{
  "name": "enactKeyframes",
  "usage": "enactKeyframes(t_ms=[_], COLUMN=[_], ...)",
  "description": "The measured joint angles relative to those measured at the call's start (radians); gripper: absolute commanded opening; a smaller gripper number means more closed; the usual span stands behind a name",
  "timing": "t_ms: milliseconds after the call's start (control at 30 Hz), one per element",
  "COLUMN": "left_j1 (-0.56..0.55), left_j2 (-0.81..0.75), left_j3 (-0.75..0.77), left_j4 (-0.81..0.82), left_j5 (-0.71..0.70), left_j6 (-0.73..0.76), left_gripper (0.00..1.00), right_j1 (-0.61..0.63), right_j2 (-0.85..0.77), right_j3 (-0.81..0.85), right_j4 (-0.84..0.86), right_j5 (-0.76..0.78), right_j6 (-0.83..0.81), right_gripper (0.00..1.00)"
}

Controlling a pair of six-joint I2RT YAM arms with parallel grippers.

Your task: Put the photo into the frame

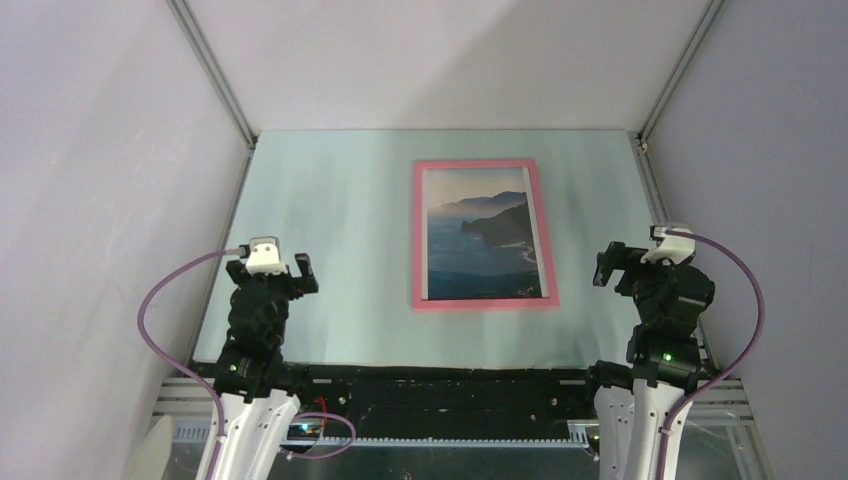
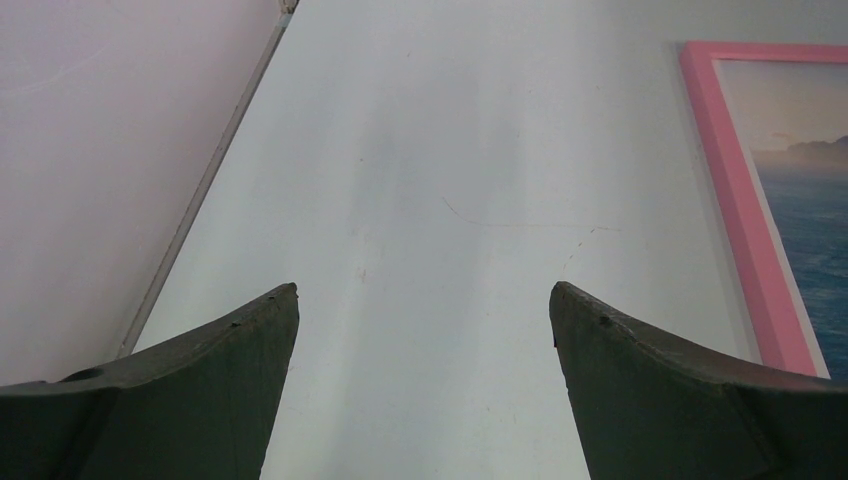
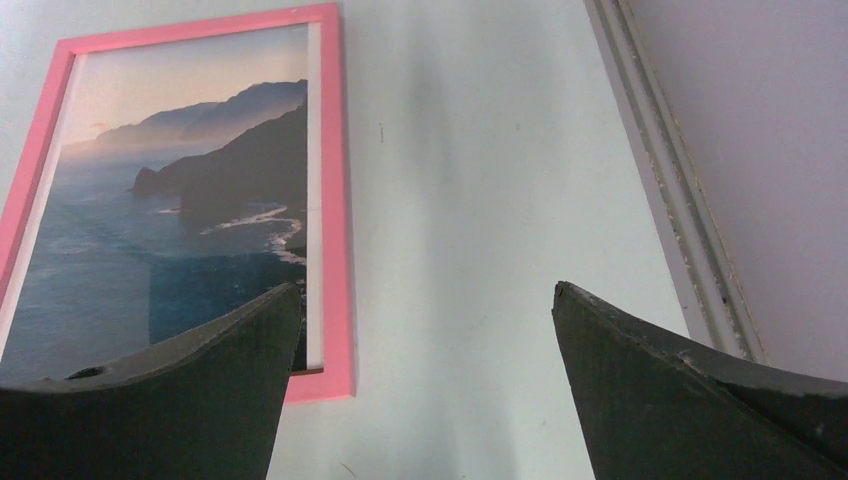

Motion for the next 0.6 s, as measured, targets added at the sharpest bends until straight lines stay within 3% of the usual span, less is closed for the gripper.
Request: enactKeyframes(t_ms=[600], left_j1=[0.011], left_j2=[-0.01], left_j3=[-0.034], left_j4=[0.007], left_j5=[0.053], left_j6=[0.005], left_gripper=[1.0], right_j1=[-0.014], right_j2=[0.0], right_j3=[0.0], right_j4=[-0.002], right_j5=[-0.03], right_j6=[0.012], right_gripper=[0.99])
